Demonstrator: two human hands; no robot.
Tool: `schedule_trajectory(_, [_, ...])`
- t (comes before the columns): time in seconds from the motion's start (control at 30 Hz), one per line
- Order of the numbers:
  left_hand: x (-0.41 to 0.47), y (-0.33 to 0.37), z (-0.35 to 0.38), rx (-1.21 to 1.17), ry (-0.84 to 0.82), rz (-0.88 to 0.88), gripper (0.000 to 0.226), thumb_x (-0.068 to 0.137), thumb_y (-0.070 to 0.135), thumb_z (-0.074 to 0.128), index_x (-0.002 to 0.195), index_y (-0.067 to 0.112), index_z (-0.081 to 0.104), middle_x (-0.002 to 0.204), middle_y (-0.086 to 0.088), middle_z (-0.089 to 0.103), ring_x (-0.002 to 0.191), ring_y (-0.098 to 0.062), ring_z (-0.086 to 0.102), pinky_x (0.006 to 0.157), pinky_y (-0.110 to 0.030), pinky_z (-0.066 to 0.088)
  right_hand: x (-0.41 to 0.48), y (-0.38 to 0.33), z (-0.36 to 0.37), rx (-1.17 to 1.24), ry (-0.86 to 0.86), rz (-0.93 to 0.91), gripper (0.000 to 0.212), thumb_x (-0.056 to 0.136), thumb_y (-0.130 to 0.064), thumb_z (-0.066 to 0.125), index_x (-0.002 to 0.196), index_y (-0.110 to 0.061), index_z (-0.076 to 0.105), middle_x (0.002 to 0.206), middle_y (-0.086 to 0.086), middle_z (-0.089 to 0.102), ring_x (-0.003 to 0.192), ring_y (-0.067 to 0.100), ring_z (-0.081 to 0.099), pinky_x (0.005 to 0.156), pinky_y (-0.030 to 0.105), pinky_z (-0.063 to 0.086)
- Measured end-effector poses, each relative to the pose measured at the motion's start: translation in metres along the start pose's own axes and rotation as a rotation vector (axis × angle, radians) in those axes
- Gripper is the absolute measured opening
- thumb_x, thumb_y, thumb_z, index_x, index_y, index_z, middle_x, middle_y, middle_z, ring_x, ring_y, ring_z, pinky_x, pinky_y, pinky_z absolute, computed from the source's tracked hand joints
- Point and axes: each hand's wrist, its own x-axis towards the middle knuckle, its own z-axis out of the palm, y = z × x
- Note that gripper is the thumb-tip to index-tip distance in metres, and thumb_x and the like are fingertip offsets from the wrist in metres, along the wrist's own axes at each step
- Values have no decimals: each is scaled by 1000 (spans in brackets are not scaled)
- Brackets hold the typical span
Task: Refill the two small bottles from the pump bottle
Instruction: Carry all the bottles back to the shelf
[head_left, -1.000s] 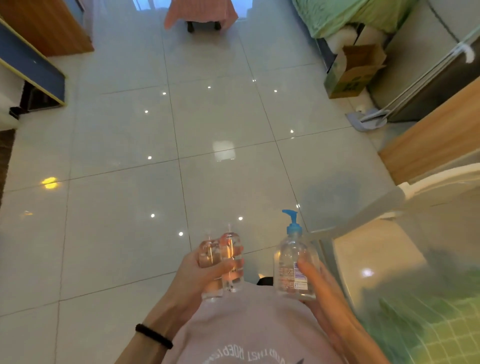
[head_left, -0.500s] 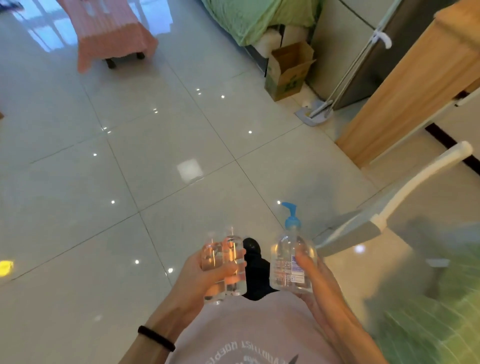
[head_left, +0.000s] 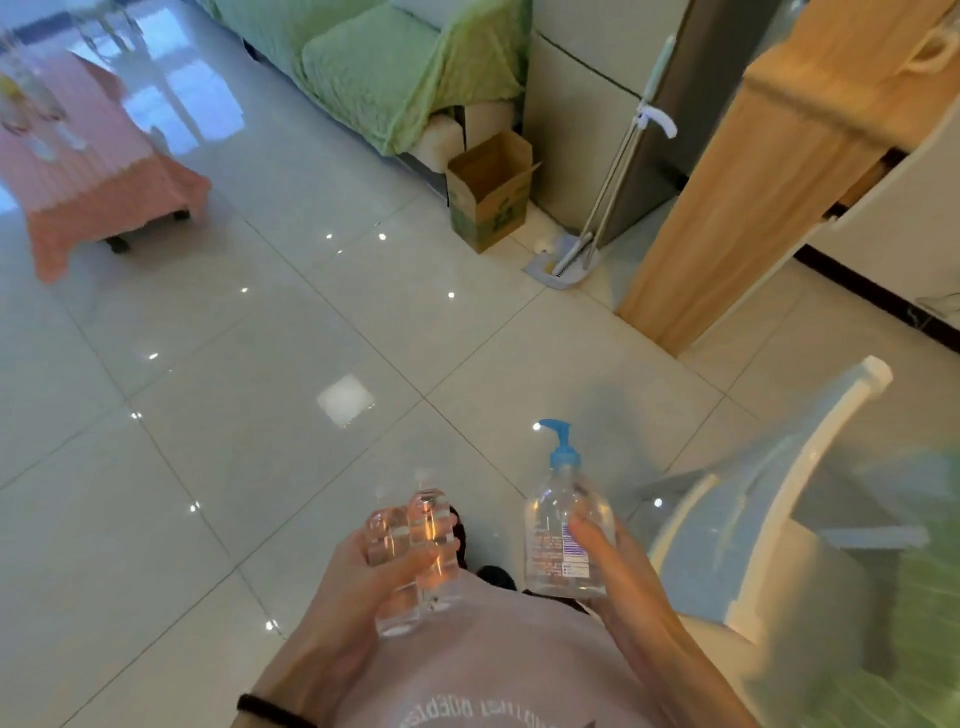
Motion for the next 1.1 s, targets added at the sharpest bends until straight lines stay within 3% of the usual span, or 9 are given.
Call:
schedule_trajectory(0.17, [86, 54, 10, 47, -121, -51, 55, 71, 13, 96, 121, 6, 78, 122, -20, 79, 111, -36, 79, 80, -37, 67, 53, -42, 13, 95, 89, -16, 67, 76, -58, 78, 139, -42, 60, 123, -3, 79, 116, 22, 75, 102, 55, 58])
schedule_trajectory(0.3, [157, 104, 21, 111, -206, -71, 38, 82, 3, 81, 120, 7, 79, 118, -20, 80, 107, -37, 79, 77, -34, 67, 96, -77, 26, 150, 185, -45, 49, 89, -52, 76, 136, -48, 63, 124, -8, 78, 116, 21, 75, 101, 55, 59])
schedule_trajectory(0.37, [189, 129, 27, 140, -254, -77, 40, 77, 8, 83, 117, 9, 81, 121, -19, 80, 109, -37, 79, 78, -35, 67, 114, -93, 31, 195, 241, -36, 49, 91, -48, 74, 138, -41, 63, 123, -2, 79, 115, 24, 76, 104, 58, 57])
schedule_trajectory(0.5, [248, 179, 48, 168, -344, -105, 47, 74, 8, 83, 120, 11, 79, 124, -16, 79, 112, -36, 78, 83, -39, 68, 144, -133, 40, 252, 326, -13, 67, 70, -66, 84, 131, -49, 64, 122, -6, 79, 113, 19, 76, 103, 52, 58])
schedule_trajectory(0.67, [309, 224, 90, 322, -511, -134, 58, 67, 8, 97, 122, 12, 78, 122, -15, 80, 110, -34, 79, 82, -37, 68, 171, -159, 29, 361, 497, -9, 51, 64, -72, 81, 112, -57, 72, 122, -7, 78, 116, 21, 74, 107, 55, 55])
schedule_trajectory(0.73, [328, 238, 113, 343, -555, -158, 58, 64, 11, 99, 119, 15, 79, 122, -14, 80, 111, -32, 79, 82, -36, 67, 179, -170, 22, 397, 541, -14, 63, 59, -80, 83, 117, -61, 68, 125, -11, 77, 118, 18, 74, 107, 53, 55])
schedule_trajectory(0.87, [361, 250, 166, 412, -640, -208, 53, 62, 12, 100, 112, 20, 83, 120, -13, 81, 110, -30, 79, 80, -34, 67, 196, -192, -6, 470, 601, -55, 92, 49, -85, 85, 132, -50, 65, 129, -8, 75, 118, 16, 74, 103, 50, 58])
schedule_trajectory(1.0, [391, 255, 226, 432, -688, -236, 74, 47, 37, 108, 115, 22, 82, 123, -13, 80, 112, -31, 79, 82, -34, 66, 217, -219, -47, 491, 629, -83, 84, 59, -82, 81, 136, -56, 60, 140, -11, 67, 130, 16, 65, 111, 53, 52])
schedule_trajectory(1.1, [414, 256, 274, 457, -681, -242, 74, 47, 38, 108, 115, 23, 82, 122, -12, 81, 111, -31, 79, 80, -34, 67, 238, -242, -90, 482, 649, -95, 82, 67, -76, 80, 142, -52, 56, 137, -13, 67, 126, 13, 65, 114, 53, 50])
